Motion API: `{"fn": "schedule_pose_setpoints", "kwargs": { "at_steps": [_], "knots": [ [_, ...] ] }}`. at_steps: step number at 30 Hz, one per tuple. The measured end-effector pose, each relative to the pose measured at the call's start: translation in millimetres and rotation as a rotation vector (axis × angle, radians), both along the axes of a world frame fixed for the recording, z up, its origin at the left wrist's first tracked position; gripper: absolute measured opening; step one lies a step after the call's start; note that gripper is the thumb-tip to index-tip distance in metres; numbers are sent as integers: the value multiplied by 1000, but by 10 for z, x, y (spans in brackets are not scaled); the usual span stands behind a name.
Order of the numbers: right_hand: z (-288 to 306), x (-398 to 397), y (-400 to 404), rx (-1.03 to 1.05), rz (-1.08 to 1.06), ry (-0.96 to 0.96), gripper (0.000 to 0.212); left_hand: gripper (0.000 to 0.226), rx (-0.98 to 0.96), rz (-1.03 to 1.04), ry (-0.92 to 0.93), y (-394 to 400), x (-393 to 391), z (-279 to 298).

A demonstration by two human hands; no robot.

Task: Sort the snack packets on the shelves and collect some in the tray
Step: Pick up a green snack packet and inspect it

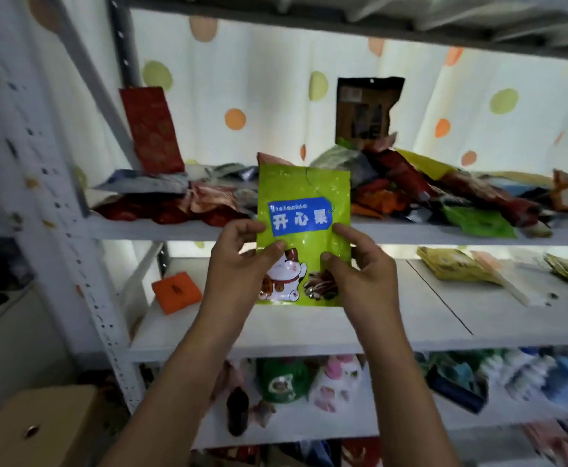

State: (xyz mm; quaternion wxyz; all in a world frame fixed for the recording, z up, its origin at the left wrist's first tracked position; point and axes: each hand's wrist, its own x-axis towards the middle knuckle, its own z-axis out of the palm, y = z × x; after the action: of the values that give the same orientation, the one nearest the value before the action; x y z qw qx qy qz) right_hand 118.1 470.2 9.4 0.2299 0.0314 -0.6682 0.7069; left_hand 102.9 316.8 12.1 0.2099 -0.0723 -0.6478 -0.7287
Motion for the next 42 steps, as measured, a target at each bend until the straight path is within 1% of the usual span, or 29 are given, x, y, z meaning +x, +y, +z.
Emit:
{"fn": "schedule_pose_setpoints", "kwargs": {
  "at_steps": [3, 5, 7, 11, 15, 17, 19, 22, 24, 25, 27, 28, 29, 31, 33, 34, 35, 36, 37, 38, 40, 41, 42],
  "knots": [
    [338, -457, -236, 134, -6, 33, 40, 30, -36, 4, 13, -335, -299, 364],
    [578, -812, -430, 198, 18, 53, 42, 33, -96, 16, -9, -583, -588, 578],
    [802, -1156, -618, 259, 34, 50, 43, 31, -160, 32, -29, -804, -899, 760],
    [1201, -1845, -996, 274, 110, 16, 44, 25, -307, 93, -70, -1221, -1561, 1105],
    [1479, -2549, -1310, 282, 114, -39, 34, 35, -432, 135, -92, -1562, -2187, 1394],
    [1567, -2820, -1406, 275, 112, -49, 28, 39, -513, 163, -103, -1668, -2482, 1433],
    [1600, -3112, -1486, 255, 99, -75, 27, 39, -607, 198, -95, -1754, -2739, 1409],
    [1495, -3560, -1539, 215, 99, -137, 27, 34, -790, 209, -124, -1790, -3001, 1297],
    [1368, -3886, -1566, 254, 80, -160, 24, 29, -918, 204, -161, -1792, -3099, 1207],
    [1269, -4109, -1559, 291, 74, -174, 28, 28, -991, 199, -183, -1802, -3143, 1158],
    [1218, -4263, -1587, 357, 66, -223, 41, 30, -1116, 171, -247, -1832, -3182, 1057],
    [1199, -4314, -1596, 389, 72, -240, 45, 33, -1167, 154, -285, -1851, -3180, 997],
    [1189, -4319, -1603, 436, 83, -252, 41, 34, -1216, 135, -327, -1870, -3167, 929],
    [1128, -4404, -1598, 616, 103, -255, 22, 27, -1318, 103, -405, -1911, -3129, 788],
    [1086, -4424, -1589, 958, 105, -263, 5, 17, -1350, 110, -436, -1930, -3071, 688],
    [1075, -4409, -1597, 1144, 101, -269, 4, 13, -1337, 123, -426, -1933, -3039, 661],
    [1072, -4382, -1609, 1321, 90, -260, 9, 8, -1315, 141, -412, -1939, -3012, 645],
    [1064, -4349, -1626, 1478, 62, -210, 17, 4, -1298, 160, -391, -1945, -2988, 643],
    [1057, -4310, -1660, 1608, 28, -137, 25, 8, -1300, 179, -372, -1951, -2981, 640],
    [1049, -4272, -1703, 1696, 14, -45, 31, 12, -1309, 193, -361, -1957, -2976, 639],
    [1042, -4190, -1815, 1769, 116, 108, 38, 14, -1332, 235, -351, -1975, -2978, 611],
    [1026, -4148, -1878, 1779, 227, 136, 43, 14, -1345, 266, -342, -1988, -2977, 590],
    [1001, -4114, -1934, 1789, 356, 124, 49, 14, -1358, 299, -332, -1996, -2968, 568]
  ]
}}
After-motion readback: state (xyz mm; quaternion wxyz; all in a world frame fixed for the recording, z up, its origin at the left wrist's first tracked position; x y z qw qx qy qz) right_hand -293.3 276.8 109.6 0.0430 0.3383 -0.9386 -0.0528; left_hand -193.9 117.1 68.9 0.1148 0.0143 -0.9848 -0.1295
